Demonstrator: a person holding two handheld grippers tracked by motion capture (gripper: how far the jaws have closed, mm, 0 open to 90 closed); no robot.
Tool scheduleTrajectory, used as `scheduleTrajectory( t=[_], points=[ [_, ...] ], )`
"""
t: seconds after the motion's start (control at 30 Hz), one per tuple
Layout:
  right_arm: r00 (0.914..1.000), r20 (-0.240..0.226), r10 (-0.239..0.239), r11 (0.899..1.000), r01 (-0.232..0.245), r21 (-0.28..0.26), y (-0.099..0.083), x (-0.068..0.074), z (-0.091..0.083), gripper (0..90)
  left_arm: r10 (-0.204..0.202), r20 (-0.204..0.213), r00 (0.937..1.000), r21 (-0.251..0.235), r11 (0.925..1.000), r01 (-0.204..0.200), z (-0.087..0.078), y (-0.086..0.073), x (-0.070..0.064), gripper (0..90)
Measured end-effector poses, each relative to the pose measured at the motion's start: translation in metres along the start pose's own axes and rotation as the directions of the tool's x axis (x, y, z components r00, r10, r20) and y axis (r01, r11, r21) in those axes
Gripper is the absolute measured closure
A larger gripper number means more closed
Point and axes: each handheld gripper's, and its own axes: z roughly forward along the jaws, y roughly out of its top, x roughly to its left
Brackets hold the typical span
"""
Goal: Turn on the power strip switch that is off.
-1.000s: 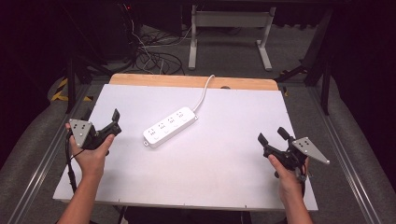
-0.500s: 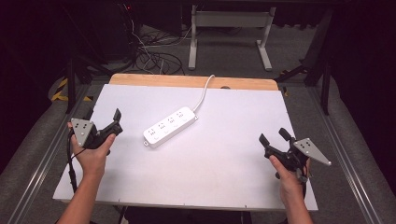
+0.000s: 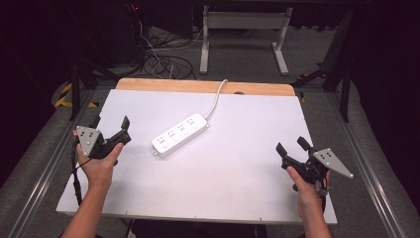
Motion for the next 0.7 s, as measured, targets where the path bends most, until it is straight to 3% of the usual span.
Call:
scheduleTrajectory(
  t=[0.7],
  points=[
    [1.0000, 0.007, -0.003, 1.000, 0.003, 0.007, -0.0011, -0.0003, -0.0020, 14.3, -0.007, 0.008, 0.9999, 0.012, 0.9999, 0.007, 0.0024, -0.0007, -0.0012, 8.5]
  ],
)
